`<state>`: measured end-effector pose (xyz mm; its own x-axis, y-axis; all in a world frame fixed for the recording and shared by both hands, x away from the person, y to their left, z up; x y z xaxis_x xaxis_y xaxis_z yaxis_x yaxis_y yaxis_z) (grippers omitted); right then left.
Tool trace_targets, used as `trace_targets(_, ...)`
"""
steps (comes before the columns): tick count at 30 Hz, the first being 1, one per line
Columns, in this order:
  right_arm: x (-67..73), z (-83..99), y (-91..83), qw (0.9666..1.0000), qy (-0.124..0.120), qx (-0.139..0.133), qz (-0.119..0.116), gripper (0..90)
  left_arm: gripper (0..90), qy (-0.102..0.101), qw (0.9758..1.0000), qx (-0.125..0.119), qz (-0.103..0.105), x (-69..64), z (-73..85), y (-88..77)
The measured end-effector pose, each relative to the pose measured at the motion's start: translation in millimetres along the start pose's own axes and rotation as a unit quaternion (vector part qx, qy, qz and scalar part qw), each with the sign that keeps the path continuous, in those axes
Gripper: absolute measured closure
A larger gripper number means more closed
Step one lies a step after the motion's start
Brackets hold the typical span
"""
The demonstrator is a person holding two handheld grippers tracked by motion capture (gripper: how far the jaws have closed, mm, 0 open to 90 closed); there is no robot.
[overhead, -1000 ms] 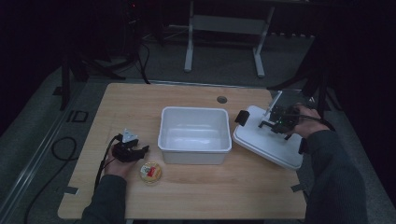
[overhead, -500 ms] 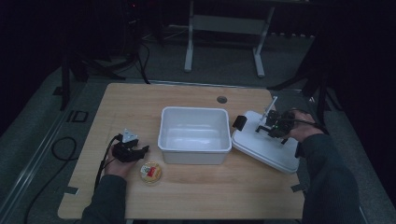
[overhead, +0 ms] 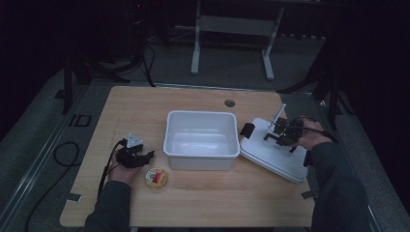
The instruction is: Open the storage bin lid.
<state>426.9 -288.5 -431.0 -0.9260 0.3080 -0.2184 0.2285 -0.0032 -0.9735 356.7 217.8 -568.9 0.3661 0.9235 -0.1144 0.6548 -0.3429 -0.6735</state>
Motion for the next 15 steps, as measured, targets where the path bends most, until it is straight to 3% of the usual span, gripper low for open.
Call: trace_targets(15,2.3,0.1,11.6,1.0,0.0,0.003,-0.007,84.1,43.6,0.0,1.0,0.0,0.0,0.0,0.0,0.0)
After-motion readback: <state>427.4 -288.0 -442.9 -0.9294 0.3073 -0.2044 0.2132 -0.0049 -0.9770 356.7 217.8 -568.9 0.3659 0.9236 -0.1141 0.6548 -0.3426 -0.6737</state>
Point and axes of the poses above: each handheld gripper's, and its own axes: y roughly forward along the jaws, z roughly out of its underside, x roughly to its left, the point moved 1 cm from there along y, roughly forward along the jaws, and after that the axes turned 8 degrees about -y, right-handed, at the moved point
